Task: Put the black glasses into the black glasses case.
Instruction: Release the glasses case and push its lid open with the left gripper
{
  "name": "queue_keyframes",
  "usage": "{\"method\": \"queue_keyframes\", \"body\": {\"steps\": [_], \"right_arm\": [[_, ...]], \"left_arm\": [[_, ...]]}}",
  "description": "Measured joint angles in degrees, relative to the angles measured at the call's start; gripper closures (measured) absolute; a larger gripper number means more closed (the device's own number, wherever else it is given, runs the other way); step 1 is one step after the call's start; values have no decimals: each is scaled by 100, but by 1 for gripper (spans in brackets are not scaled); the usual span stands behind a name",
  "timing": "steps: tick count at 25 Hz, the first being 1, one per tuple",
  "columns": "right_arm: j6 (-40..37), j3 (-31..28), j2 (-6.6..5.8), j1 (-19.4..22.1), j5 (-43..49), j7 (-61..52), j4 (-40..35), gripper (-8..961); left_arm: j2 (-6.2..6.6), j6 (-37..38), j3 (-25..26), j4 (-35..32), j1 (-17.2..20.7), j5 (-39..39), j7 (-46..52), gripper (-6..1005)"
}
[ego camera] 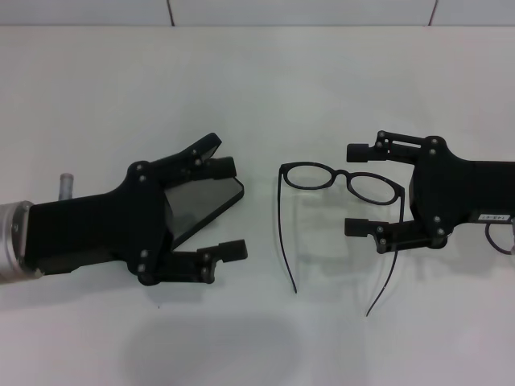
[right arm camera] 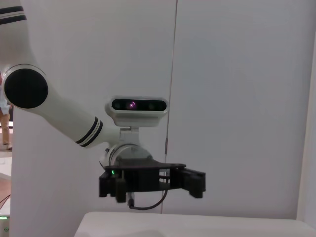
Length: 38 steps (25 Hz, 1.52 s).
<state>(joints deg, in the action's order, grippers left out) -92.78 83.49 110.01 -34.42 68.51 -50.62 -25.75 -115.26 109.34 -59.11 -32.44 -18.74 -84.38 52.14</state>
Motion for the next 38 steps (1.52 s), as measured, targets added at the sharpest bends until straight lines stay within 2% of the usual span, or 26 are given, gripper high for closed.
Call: {"method": "queue_keyframes", "body": {"steps": [13, 14, 16, 17, 19, 21, 23, 26, 31, 33, 37, 38], "right_arm": [[-4, 0, 3, 57, -5, 7, 0, 94], [-4, 0, 3, 59, -5, 23, 0, 94], [-3, 0, 3, 64, -6, 55, 5, 94], [-2, 0, 2, 66, -5, 66, 9, 94], [0, 0, 1, 68, -6, 71, 12, 94], [2, 0, -4, 68, -6, 71, 12, 94], [3, 0, -6, 68, -6, 71, 9, 94], [5, 0, -2, 69, -6, 71, 6, 95], [6, 0, 2, 82, -1, 71, 34, 95], [6, 0, 14, 98, 3, 87, 26, 95], [7, 4, 32, 151, 13, 138, -12, 95], [8, 4, 44, 153, 35, 141, -16, 95]], "left_arm": [[-49, -7, 250, 8, -31, 6, 91, 121], [-51, -44, 588, -36, -105, 31, 414, 121], [-35, -115, 924, -58, -197, 27, 807, 121], [13, -201, 1200, -94, -297, 21, 1171, 122], [84, -386, 1345, -232, -399, -6, 1735, 122], [182, -676, 1357, -656, -506, -167, 2701, 122], [202, -876, 1352, -1161, -566, -507, 3400, 123], [54, -1439, 1359, -2369, -554, -1605, 4538, 123], [-395, -1737, 1313, -3668, -449, -2992, 5429, 124], [-455, -1742, 1135, -3869, -395, -3233, 5489, 129], [-446, -1858, 841, -3910, -340, -3582, 5550, 151], [-447, -1928, 834, -3911, -330, -3681, 5559, 188]]}}
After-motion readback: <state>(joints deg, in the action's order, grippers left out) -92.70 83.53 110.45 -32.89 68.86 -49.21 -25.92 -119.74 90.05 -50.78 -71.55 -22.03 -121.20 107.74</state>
